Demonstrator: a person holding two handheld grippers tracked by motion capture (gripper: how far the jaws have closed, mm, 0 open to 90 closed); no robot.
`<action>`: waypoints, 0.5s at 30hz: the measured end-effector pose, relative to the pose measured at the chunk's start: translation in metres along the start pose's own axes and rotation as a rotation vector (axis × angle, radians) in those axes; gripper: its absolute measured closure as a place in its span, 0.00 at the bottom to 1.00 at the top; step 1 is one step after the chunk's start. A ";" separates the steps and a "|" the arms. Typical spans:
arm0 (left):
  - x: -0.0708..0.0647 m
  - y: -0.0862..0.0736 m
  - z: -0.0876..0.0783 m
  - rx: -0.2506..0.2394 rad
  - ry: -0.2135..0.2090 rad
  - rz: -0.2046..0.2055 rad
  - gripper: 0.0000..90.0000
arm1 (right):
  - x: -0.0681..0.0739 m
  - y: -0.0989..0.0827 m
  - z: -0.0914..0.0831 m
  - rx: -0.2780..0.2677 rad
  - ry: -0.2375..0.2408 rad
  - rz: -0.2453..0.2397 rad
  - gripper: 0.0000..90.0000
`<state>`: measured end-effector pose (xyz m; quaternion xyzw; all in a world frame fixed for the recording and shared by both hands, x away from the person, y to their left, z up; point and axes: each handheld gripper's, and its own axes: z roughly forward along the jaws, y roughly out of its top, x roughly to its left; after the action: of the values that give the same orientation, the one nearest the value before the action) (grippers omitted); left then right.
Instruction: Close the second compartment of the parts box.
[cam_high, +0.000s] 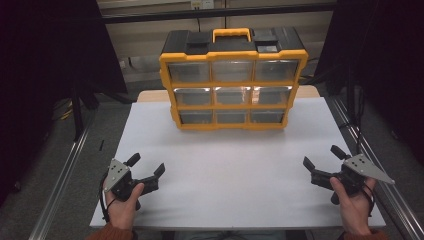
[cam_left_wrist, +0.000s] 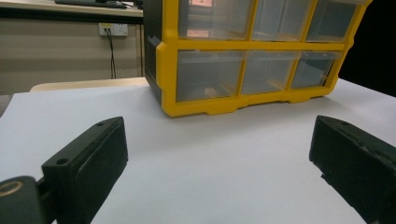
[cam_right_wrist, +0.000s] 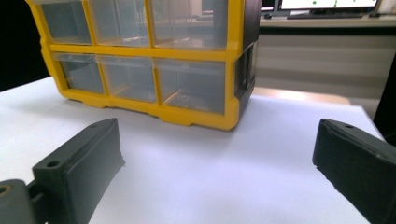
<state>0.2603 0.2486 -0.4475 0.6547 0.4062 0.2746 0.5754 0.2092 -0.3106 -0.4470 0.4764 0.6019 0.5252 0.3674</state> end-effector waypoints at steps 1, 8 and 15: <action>-0.001 0.000 -0.001 -0.003 -0.003 0.001 0.05 | -0.001 -0.001 -0.001 0.007 0.003 0.007 0.01; 0.002 -0.001 -0.004 -0.016 0.014 -0.023 0.04 | -0.006 -0.008 -0.013 0.017 -0.034 0.015 0.02; 0.000 -0.001 -0.004 0.006 0.005 0.023 0.04 | -0.008 -0.011 -0.017 0.012 -0.040 0.025 0.02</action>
<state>0.2565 0.2504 -0.4475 0.6605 0.4008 0.2815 0.5691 0.1929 -0.3228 -0.4550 0.4965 0.5915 0.5166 0.3698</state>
